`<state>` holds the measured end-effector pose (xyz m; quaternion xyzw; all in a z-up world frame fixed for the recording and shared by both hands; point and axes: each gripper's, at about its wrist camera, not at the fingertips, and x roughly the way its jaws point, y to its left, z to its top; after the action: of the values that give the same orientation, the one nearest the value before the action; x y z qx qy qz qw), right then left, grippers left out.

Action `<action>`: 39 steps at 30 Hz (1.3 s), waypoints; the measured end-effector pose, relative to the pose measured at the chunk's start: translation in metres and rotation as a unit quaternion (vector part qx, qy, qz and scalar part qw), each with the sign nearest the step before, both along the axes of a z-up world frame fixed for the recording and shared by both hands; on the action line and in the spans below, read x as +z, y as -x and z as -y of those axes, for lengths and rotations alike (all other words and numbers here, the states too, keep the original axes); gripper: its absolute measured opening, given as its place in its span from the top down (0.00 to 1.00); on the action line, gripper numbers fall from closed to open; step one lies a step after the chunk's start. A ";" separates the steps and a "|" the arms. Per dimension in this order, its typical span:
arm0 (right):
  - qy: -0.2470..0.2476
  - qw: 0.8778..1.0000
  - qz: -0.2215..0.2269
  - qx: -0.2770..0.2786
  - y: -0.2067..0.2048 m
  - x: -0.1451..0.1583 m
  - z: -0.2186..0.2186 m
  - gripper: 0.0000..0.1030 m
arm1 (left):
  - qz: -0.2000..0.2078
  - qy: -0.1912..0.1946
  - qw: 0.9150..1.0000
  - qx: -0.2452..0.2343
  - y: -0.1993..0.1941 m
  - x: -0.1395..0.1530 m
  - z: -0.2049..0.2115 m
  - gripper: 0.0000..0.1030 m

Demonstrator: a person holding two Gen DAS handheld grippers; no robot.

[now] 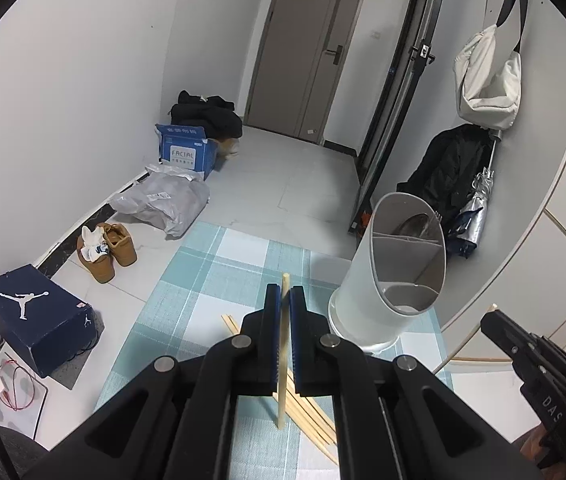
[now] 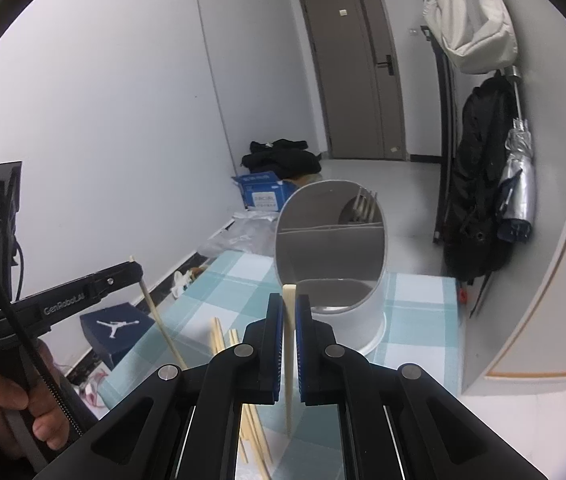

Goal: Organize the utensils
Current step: 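Carry the chopstick in the left gripper over the white holder while the right gripper carries its chopstick there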

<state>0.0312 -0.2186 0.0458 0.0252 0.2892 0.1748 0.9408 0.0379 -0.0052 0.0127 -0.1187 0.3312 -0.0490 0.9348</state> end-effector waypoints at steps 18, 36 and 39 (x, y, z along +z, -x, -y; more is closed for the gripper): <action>-0.027 0.999 0.019 -0.007 0.007 0.031 0.008 0.95 | 0.023 0.002 0.997 -0.069 0.010 0.042 0.018 0.99; -0.070 0.995 0.070 -0.017 -0.040 0.121 0.042 0.95 | 0.074 0.057 0.990 -0.103 -0.046 0.131 0.039 0.99; -0.070 0.994 0.079 -0.017 -0.054 0.132 0.043 0.95 | 0.081 0.059 0.990 -0.103 -0.059 0.136 0.043 0.99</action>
<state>0.0848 -0.2618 0.1781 0.0824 0.2003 0.1802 0.9595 0.0964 -0.0485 0.1488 -0.1344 0.2613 -0.1738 0.9399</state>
